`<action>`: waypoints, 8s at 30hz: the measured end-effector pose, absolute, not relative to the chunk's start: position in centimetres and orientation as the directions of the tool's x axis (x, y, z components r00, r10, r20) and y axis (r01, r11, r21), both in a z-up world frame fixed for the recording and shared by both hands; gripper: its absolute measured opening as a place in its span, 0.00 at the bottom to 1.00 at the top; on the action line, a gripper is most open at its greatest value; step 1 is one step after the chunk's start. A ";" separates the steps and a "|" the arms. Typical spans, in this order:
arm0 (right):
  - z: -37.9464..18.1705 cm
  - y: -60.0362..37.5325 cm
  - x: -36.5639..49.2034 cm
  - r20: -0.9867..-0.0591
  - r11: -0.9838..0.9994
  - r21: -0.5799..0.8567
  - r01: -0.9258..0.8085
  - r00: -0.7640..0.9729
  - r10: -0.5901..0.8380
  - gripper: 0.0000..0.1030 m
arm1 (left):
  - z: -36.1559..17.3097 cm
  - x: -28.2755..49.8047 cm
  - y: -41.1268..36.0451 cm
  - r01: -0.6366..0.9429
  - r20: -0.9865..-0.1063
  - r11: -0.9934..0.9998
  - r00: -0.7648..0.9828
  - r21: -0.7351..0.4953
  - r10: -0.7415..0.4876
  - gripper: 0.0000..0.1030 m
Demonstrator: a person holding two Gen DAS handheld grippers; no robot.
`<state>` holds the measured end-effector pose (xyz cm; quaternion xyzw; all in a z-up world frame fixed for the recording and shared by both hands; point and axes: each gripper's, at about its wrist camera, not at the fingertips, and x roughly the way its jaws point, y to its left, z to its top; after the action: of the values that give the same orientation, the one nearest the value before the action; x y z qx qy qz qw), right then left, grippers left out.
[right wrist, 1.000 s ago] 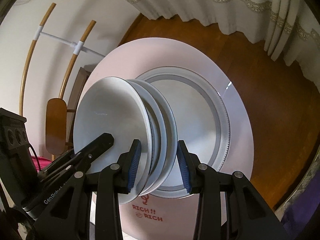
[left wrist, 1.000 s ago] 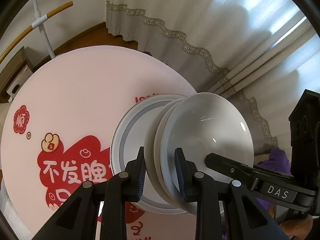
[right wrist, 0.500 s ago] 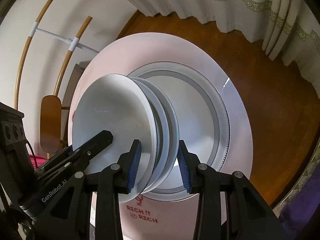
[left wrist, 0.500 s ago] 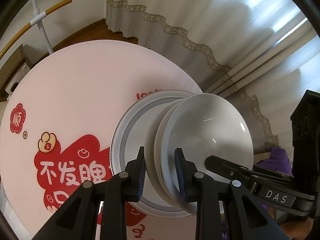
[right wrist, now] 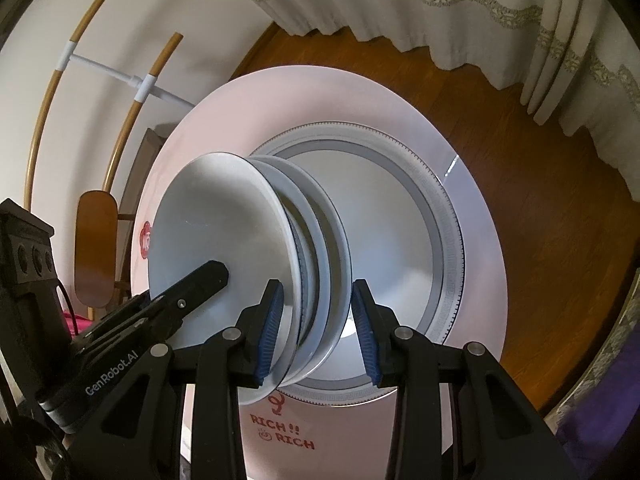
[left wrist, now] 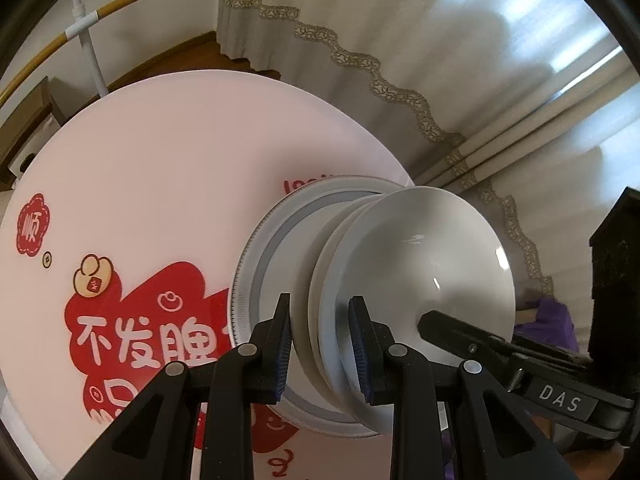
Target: Organize plates and bowls
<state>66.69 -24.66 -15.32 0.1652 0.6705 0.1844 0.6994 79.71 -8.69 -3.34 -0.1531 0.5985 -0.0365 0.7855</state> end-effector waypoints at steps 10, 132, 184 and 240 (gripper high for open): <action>-14.0 -24.5 66.1 -0.890 0.894 0.447 -0.025 0.086 0.448 0.43 | -2.3 77.6 -7.7 -0.137 -0.909 0.940 0.330 -0.312 -0.254 0.49; 2.3 -22.5 1.6 -0.245 0.978 0.151 -0.147 0.952 0.181 1.00 | 4.1 0.8 -4.7 -0.014 -0.149 1.000 0.989 -0.016 0.012 0.99; 2.6 -22.4 1.6 -0.245 0.978 0.146 -0.151 0.952 0.183 1.00 | 3.4 0.8 -5.0 -0.024 -0.127 1.000 0.992 -0.014 0.022 0.99; 2.6 -22.6 1.6 -0.242 0.978 0.146 -0.151 0.953 0.183 1.00 | 3.3 0.6 -5.0 -0.014 -0.124 1.000 0.992 -0.011 0.013 0.99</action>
<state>1.65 -22.64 2.57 0.0632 0.1282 0.0845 0.9861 0.60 -4.97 3.31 -0.0058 0.0622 0.0069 0.9980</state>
